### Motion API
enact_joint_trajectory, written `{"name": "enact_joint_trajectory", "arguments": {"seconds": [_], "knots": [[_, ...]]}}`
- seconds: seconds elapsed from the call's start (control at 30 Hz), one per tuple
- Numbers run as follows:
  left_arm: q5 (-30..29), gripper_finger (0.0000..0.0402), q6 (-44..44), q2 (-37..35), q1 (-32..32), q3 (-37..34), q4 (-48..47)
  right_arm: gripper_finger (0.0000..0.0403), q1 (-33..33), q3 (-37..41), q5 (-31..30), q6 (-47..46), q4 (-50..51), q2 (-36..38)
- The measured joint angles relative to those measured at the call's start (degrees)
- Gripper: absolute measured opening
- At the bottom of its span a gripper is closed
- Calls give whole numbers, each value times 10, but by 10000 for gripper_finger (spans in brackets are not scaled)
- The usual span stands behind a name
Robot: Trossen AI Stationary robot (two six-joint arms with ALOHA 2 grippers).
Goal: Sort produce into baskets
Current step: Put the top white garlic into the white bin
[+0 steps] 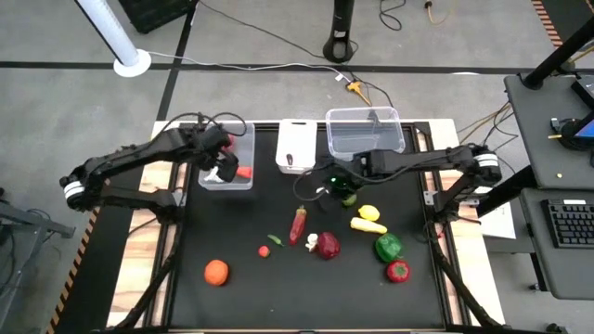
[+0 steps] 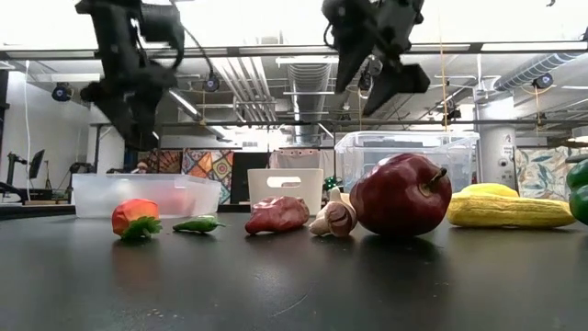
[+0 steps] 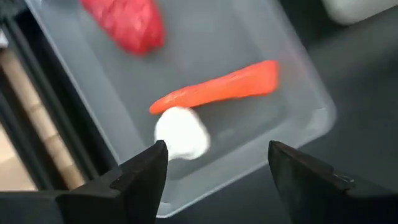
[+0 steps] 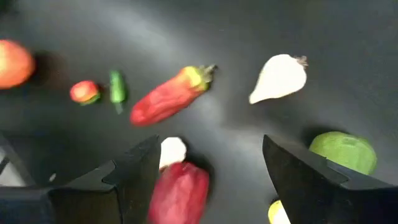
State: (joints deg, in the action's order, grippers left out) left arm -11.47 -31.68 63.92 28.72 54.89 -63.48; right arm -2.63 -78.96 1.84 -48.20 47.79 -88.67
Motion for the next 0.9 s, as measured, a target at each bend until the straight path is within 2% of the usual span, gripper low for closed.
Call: {"name": "enact_joint_trajectory", "arguments": {"seconds": [0.23, 0.47, 0.9], "knots": [[0, 259, -21, -65, -38, 47, 1, 274, -2, 0, -42, -45, 0, -51], [-1, 259, -24, -109, -48, 66, 9, 274, -11, 0, -72, -68, 0, -108], [-16, 259, -3, -117, -48, 66, 8, 269, -19, 0, -115, -60, -44, -177]]}}
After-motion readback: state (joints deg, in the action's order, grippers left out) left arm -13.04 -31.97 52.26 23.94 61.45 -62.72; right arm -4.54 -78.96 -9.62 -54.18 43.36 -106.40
